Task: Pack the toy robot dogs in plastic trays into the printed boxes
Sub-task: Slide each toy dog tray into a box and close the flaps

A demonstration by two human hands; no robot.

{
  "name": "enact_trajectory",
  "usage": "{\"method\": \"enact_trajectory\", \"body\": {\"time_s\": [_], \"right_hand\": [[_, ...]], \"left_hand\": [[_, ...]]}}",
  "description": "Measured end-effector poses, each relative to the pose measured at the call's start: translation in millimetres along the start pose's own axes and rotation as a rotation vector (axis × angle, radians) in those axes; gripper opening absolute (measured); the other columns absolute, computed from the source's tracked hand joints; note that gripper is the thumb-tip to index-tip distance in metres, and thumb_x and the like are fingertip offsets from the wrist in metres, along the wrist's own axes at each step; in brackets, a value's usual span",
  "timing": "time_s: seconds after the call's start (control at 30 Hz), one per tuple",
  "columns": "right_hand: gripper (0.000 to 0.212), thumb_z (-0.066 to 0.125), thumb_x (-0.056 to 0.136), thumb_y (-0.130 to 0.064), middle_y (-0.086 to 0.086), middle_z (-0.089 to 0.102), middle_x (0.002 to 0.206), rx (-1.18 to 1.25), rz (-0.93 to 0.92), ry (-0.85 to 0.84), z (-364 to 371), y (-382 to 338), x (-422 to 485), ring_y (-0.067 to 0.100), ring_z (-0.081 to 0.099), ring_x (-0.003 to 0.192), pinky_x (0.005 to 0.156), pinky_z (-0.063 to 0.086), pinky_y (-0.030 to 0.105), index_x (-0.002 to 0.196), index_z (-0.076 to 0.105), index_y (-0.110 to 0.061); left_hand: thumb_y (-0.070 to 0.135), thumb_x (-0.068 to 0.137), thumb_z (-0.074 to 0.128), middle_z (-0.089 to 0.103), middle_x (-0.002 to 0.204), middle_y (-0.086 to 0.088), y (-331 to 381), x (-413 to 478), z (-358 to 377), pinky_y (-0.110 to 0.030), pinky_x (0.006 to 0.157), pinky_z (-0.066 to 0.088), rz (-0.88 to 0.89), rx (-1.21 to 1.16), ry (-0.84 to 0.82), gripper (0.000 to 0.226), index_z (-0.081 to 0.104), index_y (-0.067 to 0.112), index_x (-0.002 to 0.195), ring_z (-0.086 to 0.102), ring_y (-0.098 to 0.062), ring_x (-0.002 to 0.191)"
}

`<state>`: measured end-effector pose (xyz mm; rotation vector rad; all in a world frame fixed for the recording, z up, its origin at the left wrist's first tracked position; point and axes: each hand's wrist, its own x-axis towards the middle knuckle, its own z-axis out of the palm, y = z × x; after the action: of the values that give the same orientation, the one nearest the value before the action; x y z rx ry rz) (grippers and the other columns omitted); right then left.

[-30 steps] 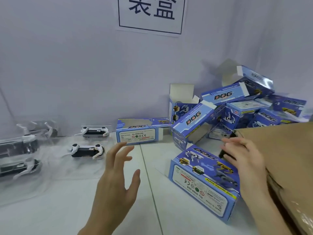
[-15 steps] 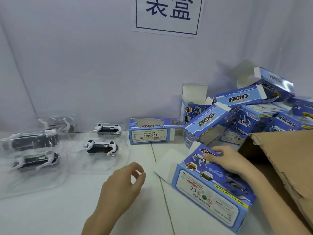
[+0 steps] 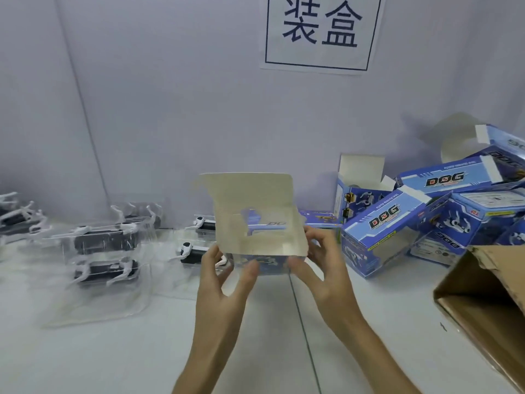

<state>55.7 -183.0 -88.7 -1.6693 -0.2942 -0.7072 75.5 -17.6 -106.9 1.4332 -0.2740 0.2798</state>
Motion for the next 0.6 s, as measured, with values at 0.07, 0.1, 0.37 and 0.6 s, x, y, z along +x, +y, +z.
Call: {"method": "enact_trajectory", "body": {"time_s": [0.07,0.1,0.37,0.6], "right_hand": [[0.038,0.064,0.08,-0.047,-0.008,0.065,0.126,0.026,0.075,-0.009,3,6,-8,0.013,0.061,0.12,0.101,0.049,0.041,0.106,0.055,-0.022],[0.042,0.062,0.078,-0.051,-0.009,0.067,0.122,0.049,0.1,0.012,3,8,-11,0.011,0.063,0.116,0.093,0.052,0.032,0.105,0.056,-0.019],[0.014,0.058,0.081,-0.024,-0.009,0.07,0.095,-0.026,0.019,0.227,-4,6,-11,0.01,0.066,0.095,0.072,0.053,0.017,0.093,0.061,-0.018],[0.035,0.058,0.09,-0.05,-0.009,0.062,0.074,-0.146,0.124,0.246,-12,-2,-7,0.012,0.058,0.075,0.079,0.056,0.047,0.077,0.059,-0.017]], "left_hand": [[0.079,0.061,0.06,0.063,0.119,0.024,-3,4,-4,-0.051,0.099,0.051,-0.025,-0.004,0.048,0.066,0.053,0.044,0.116,0.065,-0.005,0.111],[0.081,0.061,0.057,0.065,0.115,0.02,-5,5,-5,-0.051,0.099,0.051,-0.042,-0.009,0.069,0.063,0.054,0.042,0.11,0.066,-0.005,0.107],[0.057,0.084,0.058,0.068,0.094,0.016,2,0,-3,-0.019,0.071,0.048,0.115,0.104,0.173,0.033,0.06,0.026,0.097,0.067,-0.009,0.088],[0.063,0.079,0.055,0.061,0.074,0.009,5,-8,-2,-0.027,0.057,0.04,0.157,0.274,0.159,0.042,0.057,0.022,0.081,0.058,-0.014,0.058]]}}
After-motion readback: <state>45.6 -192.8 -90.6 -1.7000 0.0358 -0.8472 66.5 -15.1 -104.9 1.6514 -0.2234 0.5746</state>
